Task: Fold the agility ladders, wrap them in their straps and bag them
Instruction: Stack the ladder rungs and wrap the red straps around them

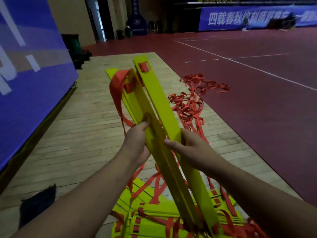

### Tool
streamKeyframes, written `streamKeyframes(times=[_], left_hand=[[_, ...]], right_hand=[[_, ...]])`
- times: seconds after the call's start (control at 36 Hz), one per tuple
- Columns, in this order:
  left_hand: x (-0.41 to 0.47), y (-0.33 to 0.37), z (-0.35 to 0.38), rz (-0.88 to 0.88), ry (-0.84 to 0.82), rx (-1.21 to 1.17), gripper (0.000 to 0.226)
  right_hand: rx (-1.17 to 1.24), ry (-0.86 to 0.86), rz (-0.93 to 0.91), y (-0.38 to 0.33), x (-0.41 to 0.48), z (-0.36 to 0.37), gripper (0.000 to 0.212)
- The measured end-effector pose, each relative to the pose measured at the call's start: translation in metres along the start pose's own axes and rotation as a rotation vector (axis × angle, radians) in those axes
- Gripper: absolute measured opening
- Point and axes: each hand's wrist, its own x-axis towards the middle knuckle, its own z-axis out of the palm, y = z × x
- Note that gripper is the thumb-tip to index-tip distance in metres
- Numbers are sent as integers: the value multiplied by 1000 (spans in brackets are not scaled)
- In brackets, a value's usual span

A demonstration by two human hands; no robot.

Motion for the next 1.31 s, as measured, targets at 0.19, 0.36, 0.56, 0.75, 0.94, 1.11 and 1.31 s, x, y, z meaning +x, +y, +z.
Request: streamKeyframes(times=[0.19, 0.36, 0.56, 0.75, 0.94, 1.11, 1.31], left_hand=[[-11, -5, 11, -5, -23, -95, 67], [-12, -3, 12, 9, 38, -83, 54], [-1, 2, 8, 36, 65, -229, 62], [5, 3, 2, -11, 29, -303, 20], [5, -2, 20, 35, 96, -296, 28], [4, 18, 14, -31, 3, 245, 33], [10, 36, -35, 311, 102, 1154, 24]], right_hand=[[-335, 8, -7, -2, -2, 20, 22], [-363, 6, -13, 0, -4, 24, 28], [-490, -52, -19, 6, -1, 23, 58], [-582, -236, 44, 9, 3, 10, 25], [-574, 17, 46, 17, 2, 28, 13], [-494, 30, 177, 16, 16, 12, 23], [-342, 27, 288, 26, 14, -40, 21]])
